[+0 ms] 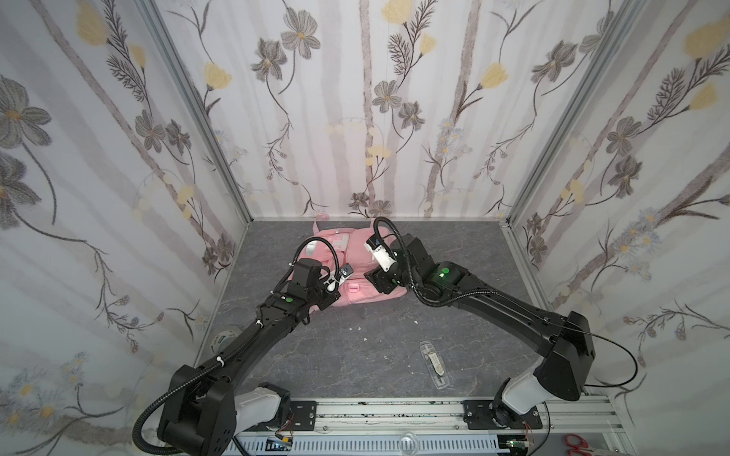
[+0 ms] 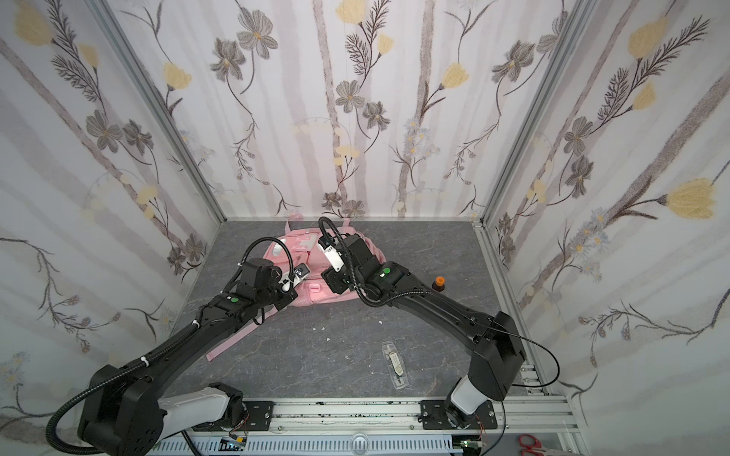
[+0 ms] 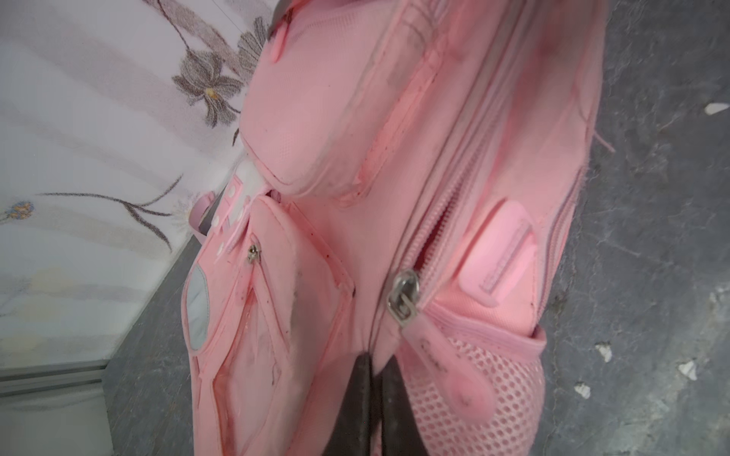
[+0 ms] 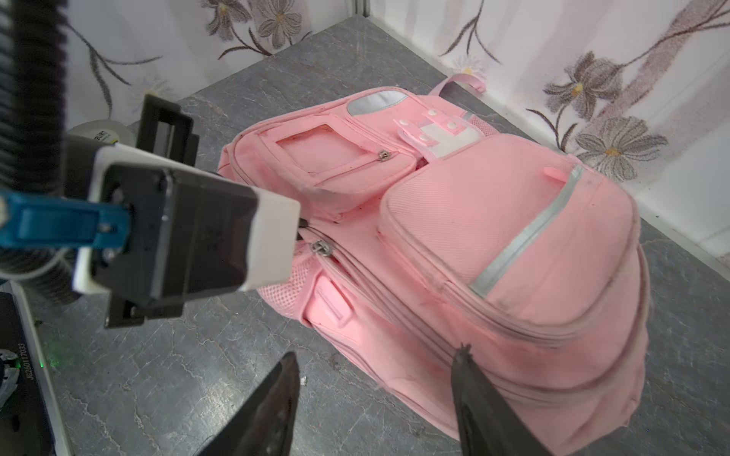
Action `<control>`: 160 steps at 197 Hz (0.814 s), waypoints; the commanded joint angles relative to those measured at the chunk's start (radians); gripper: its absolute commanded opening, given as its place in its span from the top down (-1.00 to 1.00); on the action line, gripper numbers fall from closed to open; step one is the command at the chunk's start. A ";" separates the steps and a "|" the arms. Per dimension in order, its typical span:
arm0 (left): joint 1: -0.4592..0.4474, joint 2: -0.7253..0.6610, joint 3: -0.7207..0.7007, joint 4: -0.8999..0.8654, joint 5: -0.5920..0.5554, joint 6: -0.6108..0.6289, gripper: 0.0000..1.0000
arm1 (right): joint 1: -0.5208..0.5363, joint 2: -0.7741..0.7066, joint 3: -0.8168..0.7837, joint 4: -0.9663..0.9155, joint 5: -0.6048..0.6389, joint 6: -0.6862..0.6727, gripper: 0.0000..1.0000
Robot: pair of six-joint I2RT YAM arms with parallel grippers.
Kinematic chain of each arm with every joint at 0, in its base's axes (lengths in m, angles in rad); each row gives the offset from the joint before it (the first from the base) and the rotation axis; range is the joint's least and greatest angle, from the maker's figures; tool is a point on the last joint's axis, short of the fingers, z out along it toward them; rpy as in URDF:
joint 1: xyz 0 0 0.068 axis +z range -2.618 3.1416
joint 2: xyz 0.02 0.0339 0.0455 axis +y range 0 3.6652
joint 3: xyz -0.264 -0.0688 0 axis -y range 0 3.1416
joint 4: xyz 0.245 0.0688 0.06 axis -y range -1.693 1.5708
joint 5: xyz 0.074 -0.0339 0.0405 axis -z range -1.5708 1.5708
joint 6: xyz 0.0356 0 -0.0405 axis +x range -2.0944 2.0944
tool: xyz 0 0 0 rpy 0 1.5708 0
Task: Pack books, pencil case, and school supplies into a backpack
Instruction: Zip the student bag at the center of the table.
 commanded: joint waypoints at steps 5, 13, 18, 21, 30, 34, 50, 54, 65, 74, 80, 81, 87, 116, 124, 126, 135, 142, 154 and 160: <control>-0.037 -0.016 0.014 0.068 0.014 -0.123 1.00 | 0.037 -0.041 -0.131 0.242 0.117 -0.095 0.02; -0.045 -0.012 0.009 0.067 0.018 -0.137 1.00 | 0.051 -0.060 -0.196 0.330 0.147 -0.120 0.03; -0.049 -0.009 0.005 0.067 0.023 -0.145 1.00 | 0.059 -0.071 -0.237 0.387 0.158 -0.141 0.03; -0.051 -0.007 0.002 0.068 0.027 -0.149 1.00 | 0.064 -0.077 -0.263 0.425 0.165 -0.156 0.03; -0.055 -0.002 -0.007 0.072 0.031 -0.159 1.00 | 0.075 -0.090 -0.331 0.533 0.190 -0.203 0.05; -0.057 -0.002 -0.011 0.074 0.031 -0.162 1.00 | 0.081 -0.092 -0.358 0.571 0.199 -0.226 0.06; -0.059 -0.001 -0.025 0.085 0.033 -0.177 1.00 | 0.098 -0.093 -0.450 0.736 0.232 -0.320 0.06; -0.059 -0.002 -0.027 0.087 0.033 -0.179 1.00 | 0.101 -0.091 -0.469 0.773 0.238 -0.341 0.06; -0.059 -0.004 -0.030 0.085 0.040 -0.181 1.00 | 0.106 -0.085 -0.510 0.867 0.241 -0.398 0.06; -0.059 -0.009 -0.032 0.082 0.046 -0.180 1.00 | 0.112 -0.081 -0.537 0.931 0.242 -0.437 0.05; -0.059 -0.011 -0.032 0.080 0.048 -0.181 1.00 | 0.115 -0.076 -0.547 0.965 0.242 -0.462 0.05; -0.059 -0.011 -0.032 0.080 0.048 -0.181 1.00 | 0.116 -0.076 -0.549 0.971 0.242 -0.465 0.04; -0.059 -0.013 -0.033 0.078 0.051 -0.181 1.00 | 0.120 -0.069 -0.551 0.991 0.237 -0.485 0.04; -0.059 -0.028 -0.042 0.075 0.070 -0.184 1.00 | 0.134 -0.034 -0.542 1.028 0.193 -0.527 0.00; -0.059 -0.031 -0.043 0.075 0.077 -0.187 1.00 | 0.137 -0.028 -0.543 1.039 0.172 -0.533 0.00; -0.059 -0.032 -0.044 0.075 0.078 -0.187 1.00 | 0.138 -0.026 -0.543 1.042 0.168 -0.534 -0.01; -0.059 -0.035 -0.045 0.077 0.083 -0.191 1.00 | 0.141 -0.018 -0.545 1.052 0.146 -0.543 -0.02; -0.059 -0.039 -0.048 0.080 0.086 -0.194 1.00 | 0.143 -0.012 -0.546 1.054 0.133 -0.545 -0.02; -0.058 -0.045 -0.054 0.087 0.090 -0.197 1.00 | 0.142 -0.004 -0.551 1.057 0.124 -0.544 -0.02; -0.058 -0.048 -0.057 0.092 0.092 -0.199 1.00 | 0.143 -0.001 -0.556 1.056 0.123 -0.545 -0.02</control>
